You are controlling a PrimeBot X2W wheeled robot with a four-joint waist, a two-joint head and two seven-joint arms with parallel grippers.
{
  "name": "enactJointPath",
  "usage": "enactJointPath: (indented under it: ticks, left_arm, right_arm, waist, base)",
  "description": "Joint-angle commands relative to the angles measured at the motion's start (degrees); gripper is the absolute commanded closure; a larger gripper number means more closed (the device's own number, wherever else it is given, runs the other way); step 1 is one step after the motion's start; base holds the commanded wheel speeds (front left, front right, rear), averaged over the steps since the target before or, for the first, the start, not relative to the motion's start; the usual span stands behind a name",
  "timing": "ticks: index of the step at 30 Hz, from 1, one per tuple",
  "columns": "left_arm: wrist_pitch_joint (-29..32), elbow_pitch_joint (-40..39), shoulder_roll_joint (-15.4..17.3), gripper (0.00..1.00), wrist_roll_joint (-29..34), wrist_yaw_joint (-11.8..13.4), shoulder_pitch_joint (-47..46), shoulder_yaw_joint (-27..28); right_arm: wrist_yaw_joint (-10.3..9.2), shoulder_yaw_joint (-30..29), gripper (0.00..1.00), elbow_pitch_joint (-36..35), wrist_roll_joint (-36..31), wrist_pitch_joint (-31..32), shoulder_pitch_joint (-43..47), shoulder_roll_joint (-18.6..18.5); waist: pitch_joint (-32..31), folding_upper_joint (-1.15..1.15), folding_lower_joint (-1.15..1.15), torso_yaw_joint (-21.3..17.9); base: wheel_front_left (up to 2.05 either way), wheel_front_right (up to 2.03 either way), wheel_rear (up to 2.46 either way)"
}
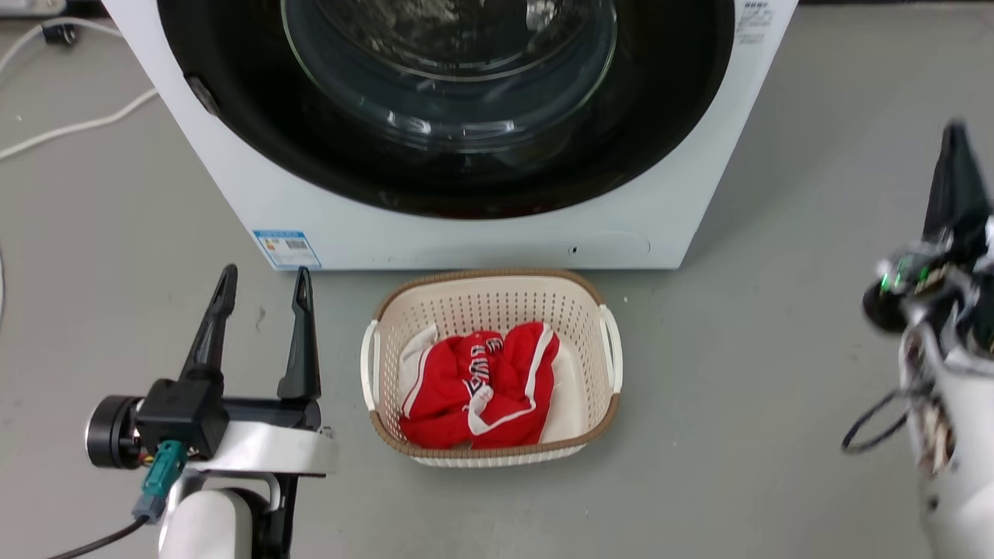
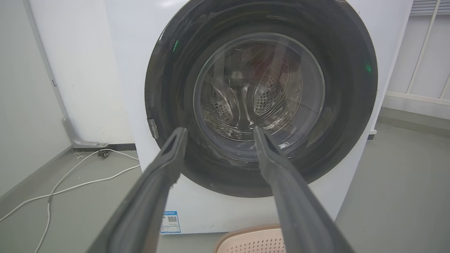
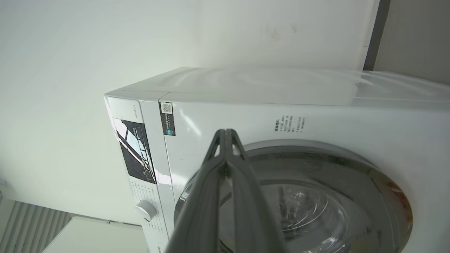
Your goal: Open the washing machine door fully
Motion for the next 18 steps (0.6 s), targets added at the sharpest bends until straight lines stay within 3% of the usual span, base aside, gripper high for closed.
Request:
enactJointPath:
  ticks: [1, 11, 18]
  left_arm:
    - [-0.14, -0.34, -0.03, 0.0, -0.12, -0.04, -1.12, 0.13]
    - [-0.14, -1.71, -0.2, 0.0, -0.57, -0.38, -5.41, -0.84]
    - [-0.14, -1.97, -0.26, 0.0, -0.55, -0.89, -7.51, -1.21]
  right_arm:
    - [0.0, 0.74, 1.0, 1.72, -0.03, 1.17, -3.27, -1.48]
    - [0.01, 8.21, 1.0, 16.54, -2.94, 12.62, -24.62, -9.95]
    - [0.0, 14.24, 1.0, 27.24, -5.24, 22.87, -37.77, -10.95]
  waist:
    - [1.86, 0.0, -0.01, 0.01]
    - [7.6, 0.0, -0.01, 0.9]
    - [10.26, 0.0, -0.01, 1.87]
  base:
    - [0.0, 0.0, 0.0]
    - [0.0, 0.0, 0.0]
    - [0.0, 0.0, 0.0]
